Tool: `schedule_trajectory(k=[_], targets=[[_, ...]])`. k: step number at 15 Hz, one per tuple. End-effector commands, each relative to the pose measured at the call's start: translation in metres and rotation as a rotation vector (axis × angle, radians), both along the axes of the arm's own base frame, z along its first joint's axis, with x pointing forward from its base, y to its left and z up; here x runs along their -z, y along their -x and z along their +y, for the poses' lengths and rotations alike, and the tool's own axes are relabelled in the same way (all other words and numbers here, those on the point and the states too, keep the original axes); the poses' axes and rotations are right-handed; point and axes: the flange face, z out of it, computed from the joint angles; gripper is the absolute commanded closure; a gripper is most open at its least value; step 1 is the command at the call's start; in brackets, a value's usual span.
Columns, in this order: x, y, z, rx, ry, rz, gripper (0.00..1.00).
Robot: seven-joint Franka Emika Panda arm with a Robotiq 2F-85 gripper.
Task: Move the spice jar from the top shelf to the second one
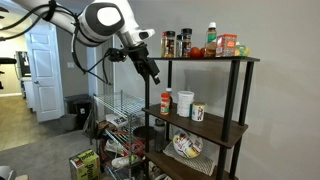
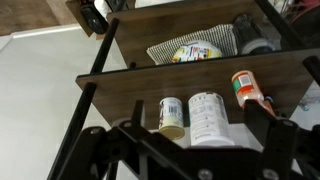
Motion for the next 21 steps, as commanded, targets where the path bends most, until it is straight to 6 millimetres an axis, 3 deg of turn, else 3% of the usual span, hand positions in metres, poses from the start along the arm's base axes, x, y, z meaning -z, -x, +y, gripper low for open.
schedule_trajectory(k=[1,7,14,21], targets=[[-0.006,-0.011,-0.006,0.079,-0.018,-0.140,0.00],[-0.017,-0.014,-0.015,0.170,-0.009,-0.360,0.00],[-0.021,-0.009,-0.017,0.242,-0.010,-0.503,0.00],[-0.021,-0.015,-0.015,0.234,-0.014,-0.510,0.00]])
